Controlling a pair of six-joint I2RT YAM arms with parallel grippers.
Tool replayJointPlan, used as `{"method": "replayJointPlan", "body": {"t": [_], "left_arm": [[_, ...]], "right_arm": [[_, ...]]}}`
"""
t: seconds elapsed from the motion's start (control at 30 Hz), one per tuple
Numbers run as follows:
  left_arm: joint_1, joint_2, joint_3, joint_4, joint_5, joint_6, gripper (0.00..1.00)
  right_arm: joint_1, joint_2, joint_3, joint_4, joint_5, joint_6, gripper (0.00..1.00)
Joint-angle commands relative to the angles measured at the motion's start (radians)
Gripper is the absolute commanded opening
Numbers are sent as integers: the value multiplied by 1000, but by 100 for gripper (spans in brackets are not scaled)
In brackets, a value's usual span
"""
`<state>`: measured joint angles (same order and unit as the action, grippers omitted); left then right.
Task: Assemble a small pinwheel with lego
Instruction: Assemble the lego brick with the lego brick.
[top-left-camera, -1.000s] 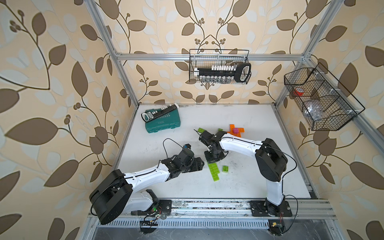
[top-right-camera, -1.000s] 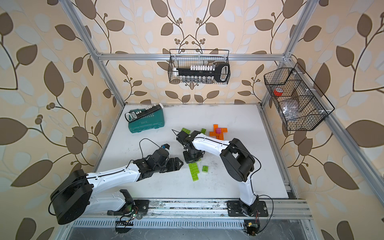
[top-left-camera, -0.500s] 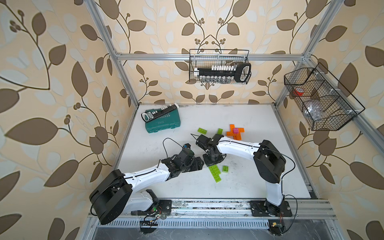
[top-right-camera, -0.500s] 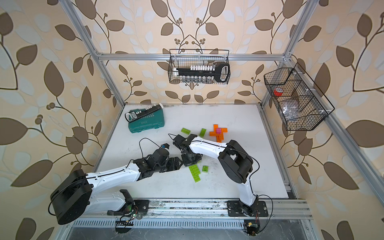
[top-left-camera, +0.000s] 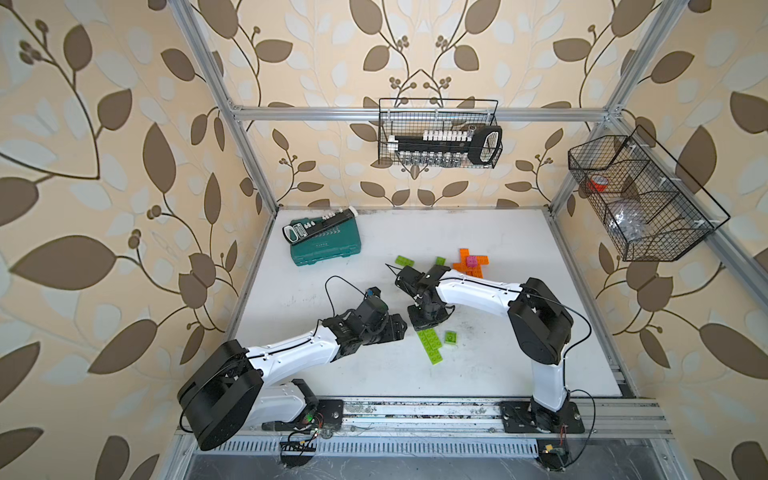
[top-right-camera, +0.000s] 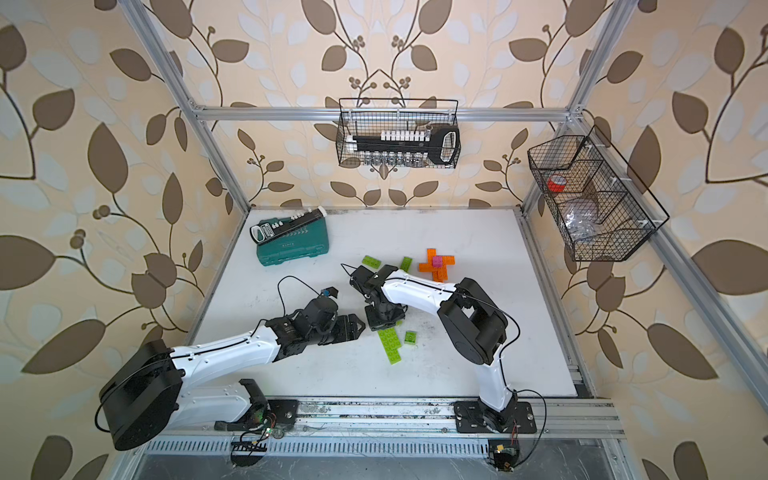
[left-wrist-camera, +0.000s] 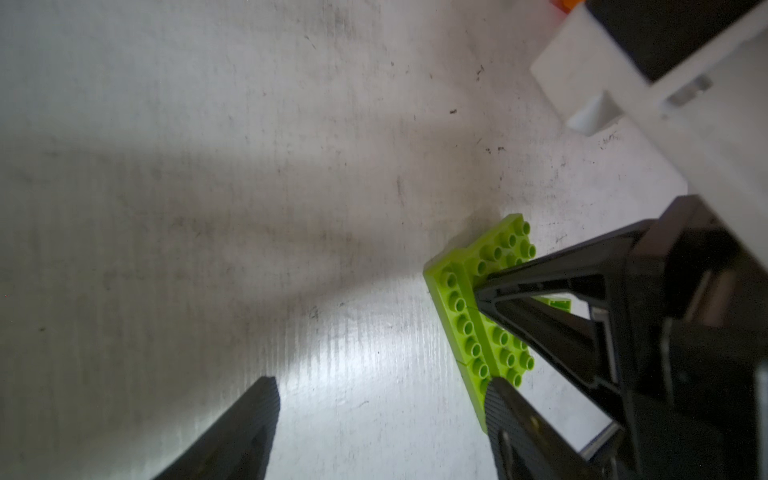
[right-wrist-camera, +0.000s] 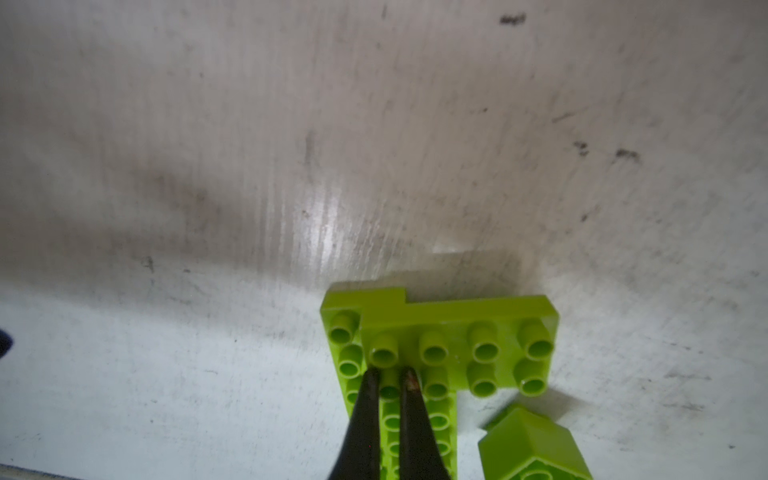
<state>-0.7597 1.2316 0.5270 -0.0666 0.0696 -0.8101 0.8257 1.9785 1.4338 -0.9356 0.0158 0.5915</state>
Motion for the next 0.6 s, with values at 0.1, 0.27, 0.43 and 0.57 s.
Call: {"method": "replayJointPlan", "body": {"t": [0.1,0.27,0.43,0.57], "left_arm": [[-4,35,80,-42,-1,48,80],[-4,48,90,-42,2,49,80],[-5,44,82,-44,3,45,82],[-4,34,83,-62,-8,46,83]], "right_arm": [[-48,-24,-54,-21,62,18,5],[-47,-20,-55,-11,46,24,6],[-47,-25,-54,-6,40,27,15],[-47,-31,-46,3,22,31,16]]}}
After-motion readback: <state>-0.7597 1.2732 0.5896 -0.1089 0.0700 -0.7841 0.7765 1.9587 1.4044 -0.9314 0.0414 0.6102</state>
